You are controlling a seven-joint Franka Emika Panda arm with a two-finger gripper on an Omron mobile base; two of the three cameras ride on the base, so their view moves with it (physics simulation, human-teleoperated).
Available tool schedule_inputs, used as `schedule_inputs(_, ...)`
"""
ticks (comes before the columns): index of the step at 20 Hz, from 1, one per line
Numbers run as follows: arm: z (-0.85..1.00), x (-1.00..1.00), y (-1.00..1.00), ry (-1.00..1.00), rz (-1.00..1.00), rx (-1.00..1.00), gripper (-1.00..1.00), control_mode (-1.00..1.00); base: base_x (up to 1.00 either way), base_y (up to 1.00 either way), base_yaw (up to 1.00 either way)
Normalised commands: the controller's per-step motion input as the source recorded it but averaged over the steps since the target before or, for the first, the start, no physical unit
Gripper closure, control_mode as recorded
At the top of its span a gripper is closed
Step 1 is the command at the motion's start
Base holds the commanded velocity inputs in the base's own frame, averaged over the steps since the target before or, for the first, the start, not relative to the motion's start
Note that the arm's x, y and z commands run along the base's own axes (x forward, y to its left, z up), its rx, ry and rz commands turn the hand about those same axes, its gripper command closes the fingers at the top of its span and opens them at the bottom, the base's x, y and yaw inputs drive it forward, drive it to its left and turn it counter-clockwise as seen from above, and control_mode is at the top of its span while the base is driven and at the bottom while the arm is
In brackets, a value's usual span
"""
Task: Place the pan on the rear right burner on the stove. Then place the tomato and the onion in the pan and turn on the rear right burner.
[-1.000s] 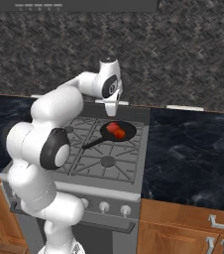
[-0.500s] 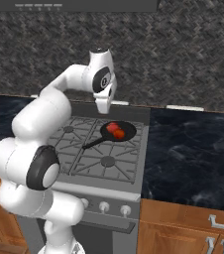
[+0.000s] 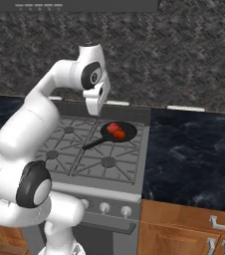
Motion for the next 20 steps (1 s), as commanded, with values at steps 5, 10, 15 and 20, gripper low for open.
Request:
schedule_inputs(5, 0.02, -0.46, 0.1, 0.08, 0.0, 0.0, -1.0, -1.0, 0.0, 0.0, 0.0)
schedule_inputs(10, -0.05, -0.56, 0.01, 0.02, 0.0, 0.0, -1.0, -1.0, 0.0, 0.0, 0.0)
schedule_inputs(15, -0.19, -0.59, 0.0, 0.0, 0.0, 0.0, -1.0, -1.0, 0.0, 0.0, 0.0)
schedule_inputs(20, -0.18, -0.48, 0.08, 0.01, 0.0, -0.02, -1.0, -1.0, 0.0, 0.0, 0.0)
